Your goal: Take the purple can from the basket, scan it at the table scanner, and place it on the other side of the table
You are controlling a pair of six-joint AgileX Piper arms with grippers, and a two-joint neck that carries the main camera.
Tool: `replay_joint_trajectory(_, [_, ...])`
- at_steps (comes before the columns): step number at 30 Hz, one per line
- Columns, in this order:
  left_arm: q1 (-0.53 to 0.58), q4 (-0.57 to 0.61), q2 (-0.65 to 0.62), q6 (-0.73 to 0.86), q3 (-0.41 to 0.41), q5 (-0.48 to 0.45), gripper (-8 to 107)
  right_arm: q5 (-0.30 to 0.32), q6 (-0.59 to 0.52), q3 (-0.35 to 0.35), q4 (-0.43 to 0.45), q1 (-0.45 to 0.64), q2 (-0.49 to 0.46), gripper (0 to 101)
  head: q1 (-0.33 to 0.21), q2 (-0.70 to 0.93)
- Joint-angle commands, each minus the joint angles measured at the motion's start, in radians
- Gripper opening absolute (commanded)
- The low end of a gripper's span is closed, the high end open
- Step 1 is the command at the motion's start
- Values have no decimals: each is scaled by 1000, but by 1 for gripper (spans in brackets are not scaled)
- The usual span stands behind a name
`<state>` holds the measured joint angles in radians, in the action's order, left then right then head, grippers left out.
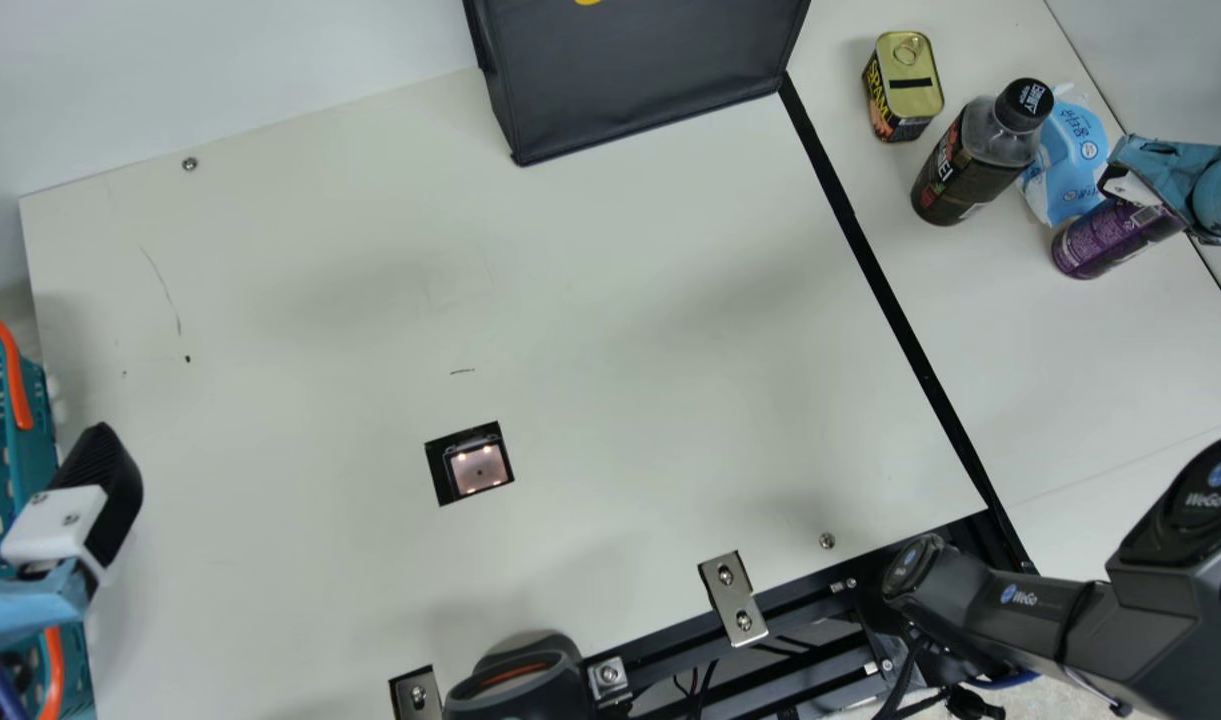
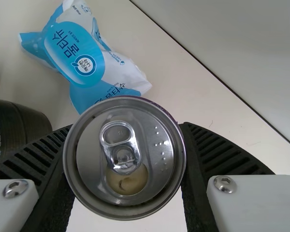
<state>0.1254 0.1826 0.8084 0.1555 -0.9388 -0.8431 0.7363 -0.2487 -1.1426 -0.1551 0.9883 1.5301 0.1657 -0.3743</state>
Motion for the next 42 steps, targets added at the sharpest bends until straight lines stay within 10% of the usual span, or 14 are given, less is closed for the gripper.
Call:
replay_joint_trajectory(1, [0,0,0,0,0,0,90,1,1,2,2,-1,0,60,-27,-2])
replay_joint_trajectory(12, [0,0,0,0,0,0,90,-1,13,11,22,-4,-12,95,-27,-2])
replay_joint_trajectory(29, [0,0,0,0,0,0,90,80,55,-21,91,-112,-241,95,-27,-2])
replay_joint_trajectory(42, [0,0,0,0,0,0,90,204,121,-51,153,-393,-450,95,-27,-2])
